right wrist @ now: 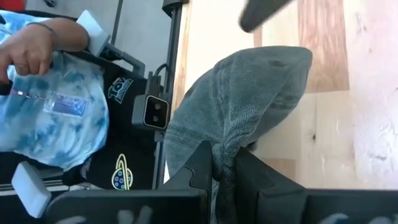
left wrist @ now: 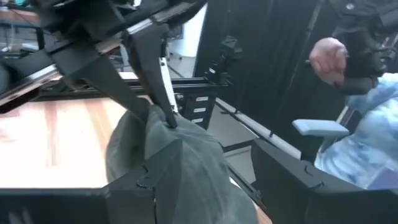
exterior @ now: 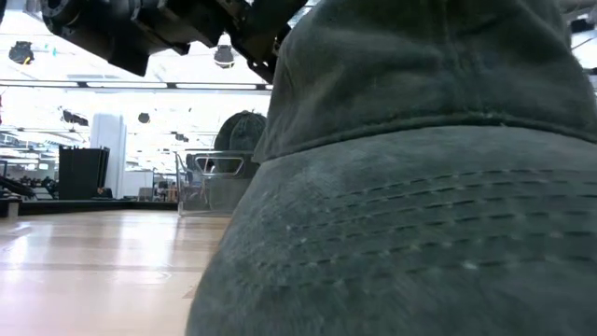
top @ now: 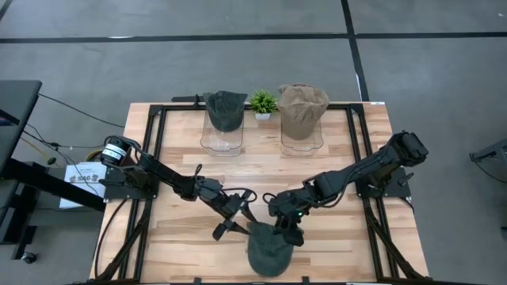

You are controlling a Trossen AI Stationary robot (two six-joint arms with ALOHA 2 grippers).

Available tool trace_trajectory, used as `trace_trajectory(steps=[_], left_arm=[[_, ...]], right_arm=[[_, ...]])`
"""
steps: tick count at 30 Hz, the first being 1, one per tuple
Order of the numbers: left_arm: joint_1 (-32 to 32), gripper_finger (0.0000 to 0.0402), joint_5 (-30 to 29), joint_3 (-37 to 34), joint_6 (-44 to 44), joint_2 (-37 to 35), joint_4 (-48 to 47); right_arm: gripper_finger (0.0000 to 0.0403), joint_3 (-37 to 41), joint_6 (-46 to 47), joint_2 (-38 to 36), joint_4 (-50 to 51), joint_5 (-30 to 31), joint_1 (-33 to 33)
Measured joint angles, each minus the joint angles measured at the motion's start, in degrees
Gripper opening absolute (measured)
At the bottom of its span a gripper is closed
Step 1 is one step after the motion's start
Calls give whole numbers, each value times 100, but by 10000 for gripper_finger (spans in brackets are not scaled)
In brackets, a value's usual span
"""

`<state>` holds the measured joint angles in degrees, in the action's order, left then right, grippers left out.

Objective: Pick & Place hat
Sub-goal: Put the blue cap into the left transparent bin

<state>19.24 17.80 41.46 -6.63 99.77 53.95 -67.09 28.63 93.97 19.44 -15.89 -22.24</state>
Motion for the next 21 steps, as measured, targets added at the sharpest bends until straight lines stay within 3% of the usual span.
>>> trace_trajectory(steps=[7, 12, 21], left_arm=[[-432, 188, -19, 1, -353, 0, -7], [-808, 188, -12, 5, -546, 0, -37], [-1265, 188, 530, 11, -743, 0, -36]], right_arm=[[20, -9, -480, -65, 175, -106, 134], [20, -341, -1094, -105, 933, -65, 298], [20, -1065, -1849, -118, 2212, -49, 730]])
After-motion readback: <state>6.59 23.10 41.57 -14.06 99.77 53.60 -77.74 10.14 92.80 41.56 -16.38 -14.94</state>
